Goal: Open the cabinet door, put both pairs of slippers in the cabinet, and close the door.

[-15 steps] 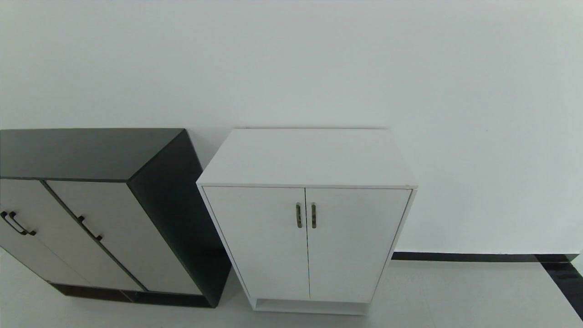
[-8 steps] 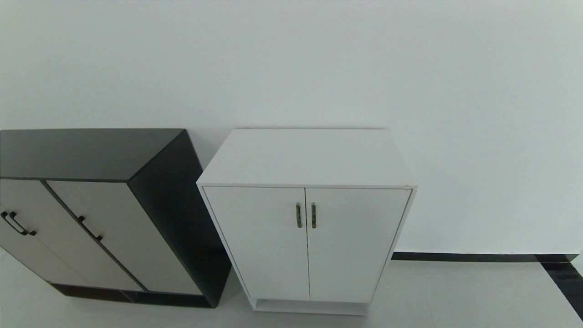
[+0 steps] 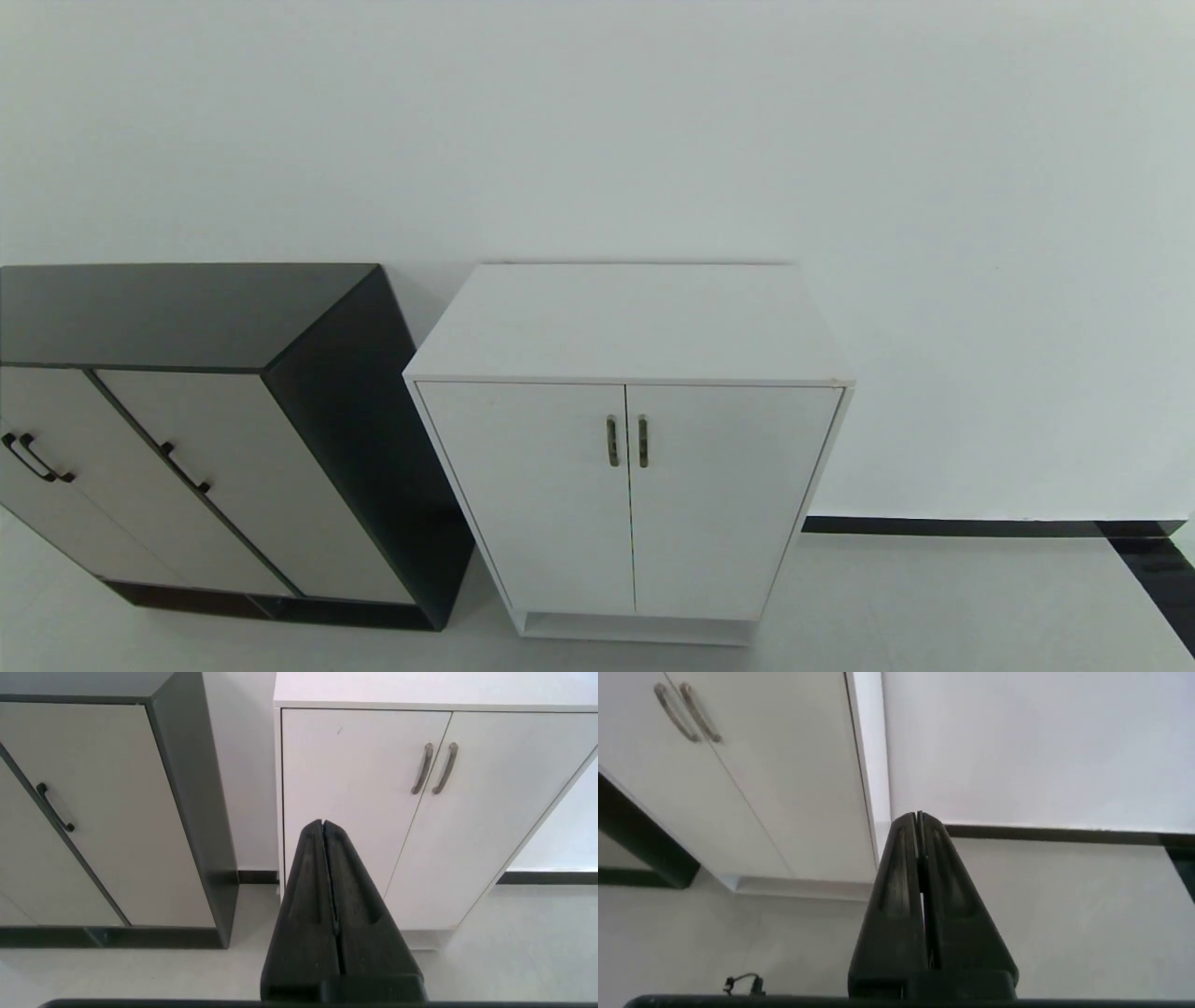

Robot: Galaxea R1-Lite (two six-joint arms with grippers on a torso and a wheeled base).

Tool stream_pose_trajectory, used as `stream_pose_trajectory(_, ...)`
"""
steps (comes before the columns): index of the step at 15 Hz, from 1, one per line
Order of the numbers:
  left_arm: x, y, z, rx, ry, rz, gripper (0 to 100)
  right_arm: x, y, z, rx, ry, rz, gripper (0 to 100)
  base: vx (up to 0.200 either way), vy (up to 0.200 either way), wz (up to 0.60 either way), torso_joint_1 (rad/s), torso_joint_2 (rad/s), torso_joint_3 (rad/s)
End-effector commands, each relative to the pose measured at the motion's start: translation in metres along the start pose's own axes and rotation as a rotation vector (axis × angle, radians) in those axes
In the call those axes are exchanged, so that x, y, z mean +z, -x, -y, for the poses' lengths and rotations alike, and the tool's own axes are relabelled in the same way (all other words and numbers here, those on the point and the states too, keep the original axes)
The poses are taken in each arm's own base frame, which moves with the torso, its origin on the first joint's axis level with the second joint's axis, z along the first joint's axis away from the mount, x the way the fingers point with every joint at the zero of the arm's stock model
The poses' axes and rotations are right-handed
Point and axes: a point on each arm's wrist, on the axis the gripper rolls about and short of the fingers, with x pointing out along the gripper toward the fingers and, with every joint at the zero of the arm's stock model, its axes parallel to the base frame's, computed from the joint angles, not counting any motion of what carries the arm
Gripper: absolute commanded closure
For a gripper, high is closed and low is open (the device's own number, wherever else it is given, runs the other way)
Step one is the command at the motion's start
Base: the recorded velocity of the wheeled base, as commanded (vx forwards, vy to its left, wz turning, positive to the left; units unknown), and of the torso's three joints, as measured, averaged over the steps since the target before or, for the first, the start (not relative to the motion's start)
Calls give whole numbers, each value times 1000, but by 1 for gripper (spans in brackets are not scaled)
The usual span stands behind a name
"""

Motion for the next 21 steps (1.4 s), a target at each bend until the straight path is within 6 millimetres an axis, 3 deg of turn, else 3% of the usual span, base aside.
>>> stream_pose_trajectory(1, 0, 0, 0, 0, 1, -1, 100, -2, 5, 0, -14, -4, 71, 100, 0, 0, 0, 0, 0, 0)
stream_pose_trajectory(7, 0, 0, 0, 0, 1, -1, 100, -5, 12, -1, -39, -6, 165, 100, 0, 0, 0, 0, 0, 0)
stream_pose_trajectory(21, 0, 0, 0, -3, -7, -1, 100, -5, 12, -1, -36, -19, 165, 100, 0, 0, 0, 0, 0, 0)
